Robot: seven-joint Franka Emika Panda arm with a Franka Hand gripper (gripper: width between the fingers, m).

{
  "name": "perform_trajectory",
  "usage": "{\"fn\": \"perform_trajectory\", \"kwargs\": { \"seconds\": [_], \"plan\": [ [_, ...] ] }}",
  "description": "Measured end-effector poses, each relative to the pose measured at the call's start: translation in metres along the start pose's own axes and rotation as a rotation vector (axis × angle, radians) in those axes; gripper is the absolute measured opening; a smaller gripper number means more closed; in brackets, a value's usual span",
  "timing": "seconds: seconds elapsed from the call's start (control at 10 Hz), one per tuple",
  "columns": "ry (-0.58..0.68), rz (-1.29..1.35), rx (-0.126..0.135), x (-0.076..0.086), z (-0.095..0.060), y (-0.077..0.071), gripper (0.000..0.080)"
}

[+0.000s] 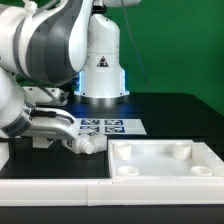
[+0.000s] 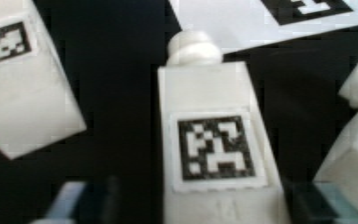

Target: Assemble one leg

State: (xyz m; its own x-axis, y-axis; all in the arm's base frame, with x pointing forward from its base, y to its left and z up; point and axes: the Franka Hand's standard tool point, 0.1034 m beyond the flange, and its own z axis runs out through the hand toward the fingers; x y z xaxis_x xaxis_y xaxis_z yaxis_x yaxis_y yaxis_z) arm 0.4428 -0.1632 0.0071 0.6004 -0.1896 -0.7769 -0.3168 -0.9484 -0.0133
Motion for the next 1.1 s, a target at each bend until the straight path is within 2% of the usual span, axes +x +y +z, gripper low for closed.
{"fn": "perform_trajectory", "kwargs": {
  "seconds": [0.1, 0.2, 0.3, 0.5, 0.6, 0.7, 0.8, 0.9, 1.1],
  "plan": [
    [-0.001, 0.000, 0.000, 0.000, 0.000, 0.000, 0.0285],
    [0.007, -0.005, -0.002, 0.001, -0.002, 0.001, 0.0285],
    [0.064, -0.026, -0.007, 0.003, -0.020, 0.000, 0.0286],
    [0.185, -0.044, -0.002, -0.008, -0.064, -0.009, 0.0286],
    [0.233, -0.039, 0.010, -0.026, -0.088, -0.020, 0.0286],
    [0.279, -0.029, 0.019, -0.044, -0.104, -0.032, 0.0286],
    [0.383, -0.041, 0.011, -0.047, -0.111, -0.041, 0.0286],
    [0.431, -0.043, 0.009, -0.045, -0.108, -0.040, 0.0287],
    [0.582, -0.042, -0.001, -0.038, -0.117, -0.039, 0.0287]
  ]
}}
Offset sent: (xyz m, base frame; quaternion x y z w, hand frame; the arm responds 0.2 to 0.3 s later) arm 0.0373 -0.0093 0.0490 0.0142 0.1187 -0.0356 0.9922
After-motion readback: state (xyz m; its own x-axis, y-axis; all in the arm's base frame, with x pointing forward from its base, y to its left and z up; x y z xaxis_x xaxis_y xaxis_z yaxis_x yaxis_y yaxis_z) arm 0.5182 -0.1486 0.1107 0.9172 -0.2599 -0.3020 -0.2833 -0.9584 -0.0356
